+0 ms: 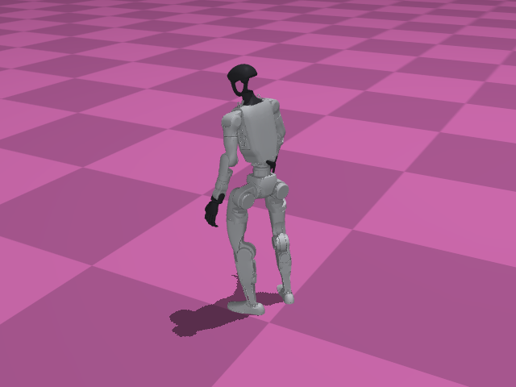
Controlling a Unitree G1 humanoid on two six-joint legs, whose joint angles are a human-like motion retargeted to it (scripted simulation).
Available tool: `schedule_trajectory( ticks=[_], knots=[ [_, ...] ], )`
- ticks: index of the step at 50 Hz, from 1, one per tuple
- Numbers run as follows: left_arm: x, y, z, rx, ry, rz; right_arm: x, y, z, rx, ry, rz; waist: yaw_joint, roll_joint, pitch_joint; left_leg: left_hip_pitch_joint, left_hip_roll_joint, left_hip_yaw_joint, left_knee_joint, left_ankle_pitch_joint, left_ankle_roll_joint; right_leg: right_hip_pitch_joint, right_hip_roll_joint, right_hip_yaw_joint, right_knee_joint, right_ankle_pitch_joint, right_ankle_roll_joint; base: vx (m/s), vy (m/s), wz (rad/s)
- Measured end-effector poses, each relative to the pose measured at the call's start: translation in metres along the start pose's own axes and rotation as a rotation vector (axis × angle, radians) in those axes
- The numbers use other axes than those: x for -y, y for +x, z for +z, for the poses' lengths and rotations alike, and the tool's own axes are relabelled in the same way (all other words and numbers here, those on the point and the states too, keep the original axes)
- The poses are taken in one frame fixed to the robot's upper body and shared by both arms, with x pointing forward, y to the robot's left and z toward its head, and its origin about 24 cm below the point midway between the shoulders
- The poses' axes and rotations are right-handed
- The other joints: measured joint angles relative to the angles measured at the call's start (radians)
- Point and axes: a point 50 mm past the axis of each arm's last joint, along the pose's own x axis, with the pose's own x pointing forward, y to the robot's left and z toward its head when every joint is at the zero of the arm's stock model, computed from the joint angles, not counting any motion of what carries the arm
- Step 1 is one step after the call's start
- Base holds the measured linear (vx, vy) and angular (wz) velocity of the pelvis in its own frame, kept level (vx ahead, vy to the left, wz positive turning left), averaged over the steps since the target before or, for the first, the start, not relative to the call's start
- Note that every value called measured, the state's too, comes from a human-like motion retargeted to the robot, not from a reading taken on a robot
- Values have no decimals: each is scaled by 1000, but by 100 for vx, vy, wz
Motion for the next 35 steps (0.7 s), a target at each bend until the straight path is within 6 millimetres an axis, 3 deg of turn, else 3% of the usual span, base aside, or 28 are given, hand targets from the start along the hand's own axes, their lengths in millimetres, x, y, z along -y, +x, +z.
schedule_trajectory(
  ticks=[5, 8, 12, 19, 25, 31, 35],
  knots=[
    [-2, -1, -14, -35, 0, -4, -1, -2, -7, -14, 77, -10, -20, 38, 6, 35, 16, -111, -100, 55, -40, 18, 27, -76, 68, -26, -64, 1, 10, 117],
    [-4, -1, -17, -38, 20, 4, -1, -4, -14, -35, 120, -22, -42, 68, 30, 50, 30, -197, -124, 67, -46, -10, 32, -20, 193, -56, -132, 2, 9, 143],
    [-10, -1, -15, -24, 40, 30, -2, -8, -27, -66, 154, -30, -71, 94, 53, 53, 36, -319, -127, 77, -54, -82, 37, 122, 370, -116, -164, 2, 4, 160],
    [-14, -1, -9, 21, 12, 49, -9, -16, -48, -123, 143, -18, -105, 107, 55, 38, 11, -532, -140, 97, -58, -97, 97, 381, 344, -152, -139, 3, -5, 164],
    [-15, -2, -9, 45, -2, 47, -16, -17, -45, -106, 88, 8, -93, 65, 51, 32, -48, -668, -185, 132, -43, -44, 148, 652, 156, -70, -68, -2, -15, 130],
    [-13, 0, -6, 29, -57, 52, -12, -11, -31, -61, 53, 21, 2, 57, 51, -12, -69, -753, -216, 170, -33, -23, 115, 547, 65, -45, -51, -10, -19, 82],
    [-10, 2, 0, 8, -85, 47, -4, -6, -23, -50, 14, 19, 52, 51, 58, -64, -76, -659, -194, 146, 12, -25, 88, 460, 26, -22, -30, -14, -17, 113]
  ],
)
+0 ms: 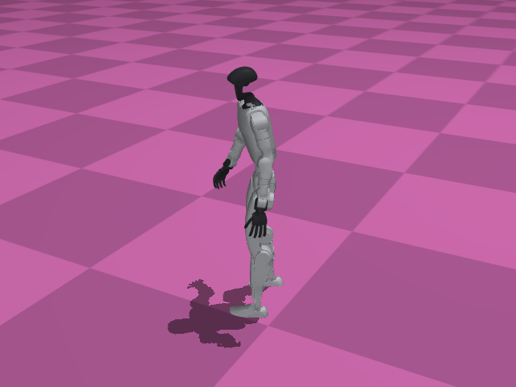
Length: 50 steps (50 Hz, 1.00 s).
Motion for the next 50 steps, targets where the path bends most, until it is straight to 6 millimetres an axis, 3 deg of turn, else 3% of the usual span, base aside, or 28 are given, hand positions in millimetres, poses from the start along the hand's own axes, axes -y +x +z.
schedule_trajectory(
  ticks=[5, 8, 12, 17, 20, 24, 27, 30, 36, 43, 50],
  knots=[
    [2, 1, 4, -22, 29, -24, 11, 6, 15, 17, -67, -12, 9, -28, 8, -50, -2, 279, 108, -70, 51, -19, -44, -125, -2, 8, 19, -11, -11, 141],
    [0, 1, 1, -36, 51, -28, 13, 8, 24, 42, -76, -21, 4, -47, 2, -45, 1, 367, 171, -121, 57, -24, -63, -193, 2, 2, 25, -5, -5, 126],
    [-3, 0, -9, -61, 56, -24, 9, 7, 29, 69, -57, -19, -6, -54, -26, -2, 28, 477, 196, -165, 34, -18, -68, -285, 2, -9, 28, 1, 1, 119],
    [-4, 1, -6, -61, 42, -23, 2, 6, 31, 79, -27, -3, -38, -37, -55, 49, 74, 601, 134, -120, -21, 7, -50, -426, -7, -19, 23, 4, 7, 141],
    [-1, 2, 0, -46, 46, -39, -1, 4, 25, 60, -13, 9, -53, -18, -54, 66, 71, 538, 74, -87, -52, 44, -43, -512, -4, -24, 8, 6, 12, 149],
    [2, 2, 11, -7, 54, -49, -4, 3, 14, 22, 22, 17, -69, 23, -32, 87, 85, 403, 55, -81, -63, 65, -47, -563, 113, -30, -77, 8, 13, 153],
    [-1, 3, 17, 19, 56, -38, -7, 1, 8, 5, 44, 23, -78, 52, -14, 103, 106, 318, 70, -88, -62, 19, -60, -497, 301, -58, -148, 10, 8, 144],
    [-6, 3, 19, 33, 47, -11, -11, 0, 6, 4, 48, 28, -88, 61, -6, 111, 110, 241, 86, -92, -60, -56, -65, -378, 466, -105, -167, 11, 2, 133],
    [-10, 4, 20, 35, -7, 29, -9, 0, 12, 30, 31, 17, -119, 72, 4, 116, 106, 93, 96, -87, -46, -107, -28, -177, 422, -133, -160, 9, -6, 128],
    [-5, 2, 24, 68, 4, 23, -8, 0, 10, 16, 28, 6, -139, 26, 9, 107, 30, -91, 56, -53, -18, -49, 26, 160, 68, 18, -44, 5, -17, 142],
    [11, 2, 57, 169, 124, -43, -14, -3, -2, -5, 36, 96, -50, 44, 16, 59, 10, -226, -19, 32, -28, -21, -17, -29, 6, 45, -29, -5, -20, 138]
  ],
)
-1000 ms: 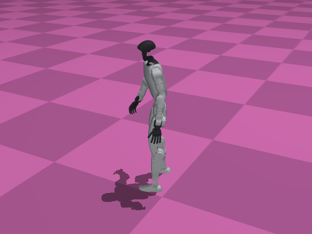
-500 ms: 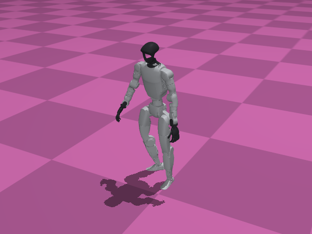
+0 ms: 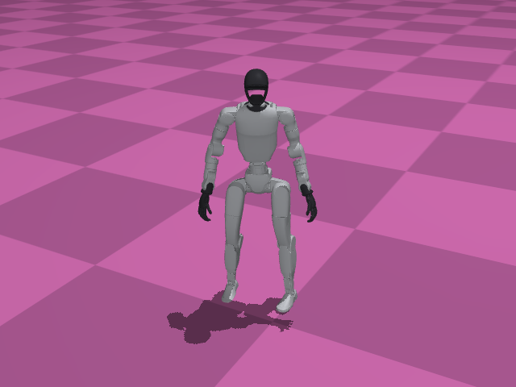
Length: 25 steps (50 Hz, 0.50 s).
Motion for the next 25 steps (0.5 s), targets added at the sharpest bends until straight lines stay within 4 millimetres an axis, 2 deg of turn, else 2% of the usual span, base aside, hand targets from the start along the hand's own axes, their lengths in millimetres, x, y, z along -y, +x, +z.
schedule_trajectory(
  ticks=[2, 5, 7, 10, 15, 19, 22, 25],
  knots=[
    [4, 0, 8, 26, 21, -24, -1, -1, -3, -9, -29, 36, 16, 5, -1, -24, 1, 88, 5, 3, 4, 4, -14, -64, -9, 4, 15, -9, -17, 169],
    [7, 1, 16, 47, 39, -53, -1, 0, -4, -25, -89, 73, 22, 1, -4, -60, 6, 339, 49, -24, 22, 3, -41, -163, -12, 5, 29, -9, -15, 177],
    [7, 1, 16, 39, 46, -64, 0, 1, -2, -32, -126, 81, 20, -8, -10, -73, 9, 492, 94, -57, 43, -1, -59, -224, -9, 3, 33, -7, -12, 166],
    [3, 1, 6, -5, 54, -67, 0, 3, 3, -33, -158, 77, 18, -28, -24, -76, 9, 623, 162, -112, 68, -4, -81, -302, -7, 0, 38, -5, -8, 142],
    [-9, -1, -25, -131, 58, -38, -3, 4, 12, -5, -136, 42, 8, -58, -59, -42, 32, 763, 221, -190, 61, 8, -90, -417, -22, -8, 51, 0, -2, 121],
    [-16, -4, -45, -211, 38, -9, -4, 5, 20, 34, -107, 6, -8, -58, -84, 8, 75, 876, 190, -163, 21, 25, -69, -506, -32, -17, 49, 2, 6, 111],
    [-14, -7, -54, -242, 22, -7, -2, 5, 24, 55, -94, -15, -20, -44, -86, 34, 91, 857, 140, -135, -18, 44, -53, -568, -20, -26, 31, 2, 12, 103],
    [-10, -9, -57, -245, 12, -18, 2, 5, 26, 66, -82, -36, -34, -19, -70, 48, 106, 783, 109, -127, -39, 58, -50, -621, 43, -32, -31, 3, 14, 110]
  ],
)
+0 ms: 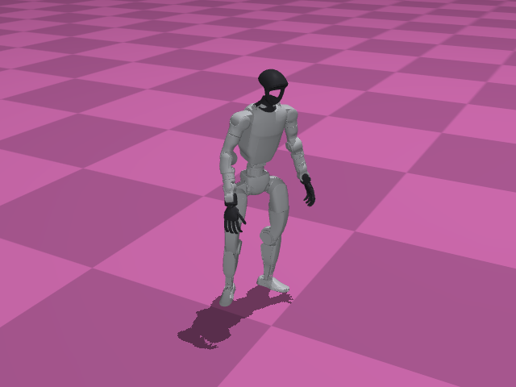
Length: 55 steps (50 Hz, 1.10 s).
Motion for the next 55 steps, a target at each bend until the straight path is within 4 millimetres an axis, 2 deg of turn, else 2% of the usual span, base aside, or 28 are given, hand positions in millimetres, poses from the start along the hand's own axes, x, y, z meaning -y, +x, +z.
schedule_trajectory(
  ticks=[3, 5, 9, 13, 17, 20, 25, 29, 32, 38, 45, 47, 50, 53, 55],
  knots=[
    [4, -1, 2, 17, 3, -6, 3, 0, -1, -2, 5, -12, -13, 33, 28, 10, 27, -77, 7, 1, 6, -27, -11, 27, 150, -15, -94, 5, 12, 123],
    [5, -1, 5, 32, 5, -3, 3, 0, -2, -4, 2, -14, -21, 46, 43, 11, 36, -131, 23, -1, 15, -71, -20, 105, 270, -41, -126, 7, 8, 134],
    [5, -1, 10, 61, -15, 16, 2, -1, -6, -6, -16, -13, -40, 50, 54, 1, 27, -242, 52, -3, 30, -141, -8, 286, 361, -100, -104, 9, 2, 140],
    [6, -2, 14, 82, -54, 25, 2, -1, -6, -6, -24, -15, -61, 49, 56, -6, 8, -351, 54, 4, 44, -140, 30, 444, 229, -120, -72, 10, -7, 142],
    [6, -3, 18, 110, -63, 33, 1, -2, -7, -11, -22, -14, -74, 23, 57, -9, -40, -463, 34, 18, 65, -118, 76, 705, 46, -39, -20, 8, -14, 150],
    [5, -3, 24, 142, -33, 40, -1, -4, -13, -21, -28, -1, -53, 4, 53, -18, -74, -544, 11, 36, 70, -103, 70, 777, -18, 30, 18, 4, -18, 134],
    [7, -5, 45, 228, 24, 36, 0, -7, -27, -41, -98, 37, 19, 12, 44, -51, -94, -627, -36, 81, 52, -79, 29, 621, -49, 39, 43, -1, -17, 128],
    [12, -7, 57, 277, 36, 14, 8, -8, -36, -71, -192, 55, 51, 8, 32, -91, -104, -467, -8, 67, 53, -73, -8, 504, -58, 44, 55, -4, -13, 153],
    [13, -8, 60, 283, 46, -1, 15, -7, -37, -93, -219, 39, 54, -4, 20, -115, -106, -314, 48, 26, 74, -72, -35, 416, -57, 42, 59, -4, -8, 162],
    [6, -5, 44, 221, 80, -2, 22, -4, -32, -107, -101, -22, 46, -17, -9, -95, -87, -206, 96, -57, 98, -59, -48, 255, -40, 26, 57, -2, -2, 142],
    [-6, -1, 19, 123, 83, 11, 12, -2, -22, -79, -8, -24, 19, -25, -46, -33, -10, 25, 60, -34, 42, -12, -37, 68, -37, 8, 59, 1, 10, 135],
    [-7, -1, 13, 99, 71, 12, 9, -2, -21, -70, -13, -14, 14, -17, -44, -23, -5, -9, 37, -28, 18, 11, -35, 18, -21, 8, 38, 2, 19, 129],
    [-7, 0, 7, 70, 53, 18, 6, -3, -20, -57, -28, -3, 4, 11, -26, -7, 8, -103, 16, -26, -5, 27, -43, -31, 74, 3, -34, 4, 21, 135],
    [-7, 0, 4, 54, 44, 31, 3, -3, -19, -40, -56, 9, -11, 40, 2, 11, 22, -192, 20, -26, -5, -11, -60, 32, 254, -36, -99, 6, 17, 146],
    [-7, 0, 2, 51, 40, 41, 1, -4, -18, -28, -77, 17, -22, 47, 18, 17, 20, -248, 30, -25, 1, -56, -62, 123, 361, -70, -110, 7, 12, 149]
  ],
)
